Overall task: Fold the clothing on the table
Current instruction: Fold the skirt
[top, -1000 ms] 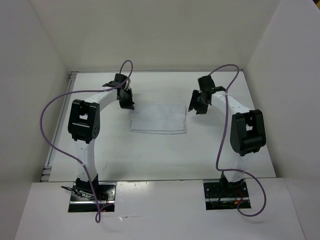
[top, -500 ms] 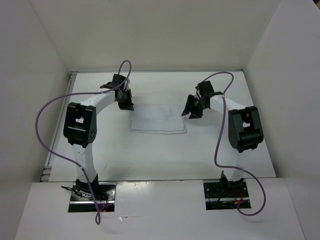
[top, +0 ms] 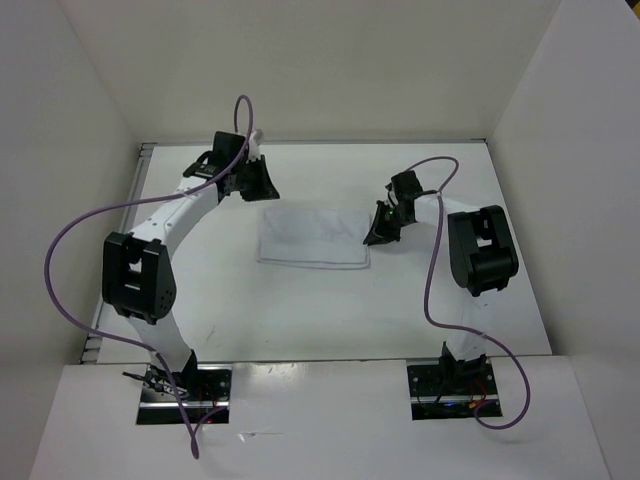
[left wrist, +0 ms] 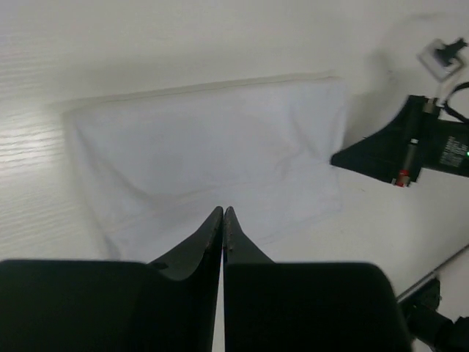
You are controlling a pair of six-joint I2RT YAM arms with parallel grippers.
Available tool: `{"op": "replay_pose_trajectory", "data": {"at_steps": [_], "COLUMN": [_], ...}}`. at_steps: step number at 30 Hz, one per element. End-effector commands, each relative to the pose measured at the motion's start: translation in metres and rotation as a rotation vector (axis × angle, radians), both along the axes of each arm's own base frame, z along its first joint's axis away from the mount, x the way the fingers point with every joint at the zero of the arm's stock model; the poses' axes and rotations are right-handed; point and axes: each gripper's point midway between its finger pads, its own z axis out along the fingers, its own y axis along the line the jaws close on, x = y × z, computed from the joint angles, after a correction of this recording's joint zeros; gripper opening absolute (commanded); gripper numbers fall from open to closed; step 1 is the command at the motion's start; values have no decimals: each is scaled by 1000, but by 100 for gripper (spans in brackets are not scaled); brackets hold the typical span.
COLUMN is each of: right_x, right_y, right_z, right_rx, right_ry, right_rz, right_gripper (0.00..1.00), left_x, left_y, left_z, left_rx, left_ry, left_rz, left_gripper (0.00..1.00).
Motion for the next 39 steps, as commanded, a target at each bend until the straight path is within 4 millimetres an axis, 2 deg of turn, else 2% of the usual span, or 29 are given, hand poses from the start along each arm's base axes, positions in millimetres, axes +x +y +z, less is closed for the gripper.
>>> {"op": "replay_pose_trajectory", "data": {"at_steps": [1,2,6,7,9,10,12,14,16,17,18,21,23,24,27,28,29,33,36,37,38,39], "right_x": [-12,-15,-9,-8,-9,-8,-7,-8,-9,-12,-12,-11,-11,-10,-9,-11,-7,1,10,8,11,15], "right_y": [8,8,6,5,3,3,3,5,4,9,9,9,9,10,10,9,10,5,7,6,7,8], "right_z": [-13,-12,3,2,4,8,10,11,14,15,15,19,21,24,26,25,32,42,58,57,65,75], "right_rx": [34,36,29,20,9,11,11,20,20,31,31,30,30,32,31,27,31,-3,1,-1,2,8], "right_ry": [35,42,-1,-3,-6,-16,-15,-13,-12,-10,-10,-25,-22,-31,-29,-24,-45,-71,-111,-101,-115,-142], "right_rz": [19,10,-9,-13,-19,-19,-19,-14,-14,1,1,8,8,9,9,16,16,6,13,13,13,13], "right_gripper": [5,1,0,0,0,0,0,0,0,0,0,0,0,0,0,0,0,0,0,0,0,0], "left_x": [-13,-13,-19,-16,-10,-10,-6,-7,-1,7,14,25,31,37,41,48,46,49,47,43,42,42], "left_y": [-29,-31,-60,-66,-74,-79,-86,-99,-103,-104,-101,-107,-104,-104,-101,-100,-97,-91,-94,-98,-97,-101], "left_z": [17,12,-16,-29,-37,-50,-65,-71,-85,-82,-91,-88,-100,-98,-114,-112,-123,-139,-146,-151,-158,-154], "left_rx": [-112,-123,-160,-156,-147,-140,-133,-135,-115,-114,-88,-78,-49,-47,5,22,48,127,142,147,152,159], "left_ry": [-30,-35,25,44,52,79,101,115,131,119,119,96,107,98,122,104,136,138,144,154,165,157], "left_rz": [-92,-103,-182,-190,-198,-205,-203,-220,-203,-184,-160,-142,-117,-101,-70,-63,-52,-56,-58,-68,-68,-70], "left_gripper": [6,6,9,9,9,9,9,9,6,6,6,6,6,6,6,6,6,6,6,6,6,6]}}
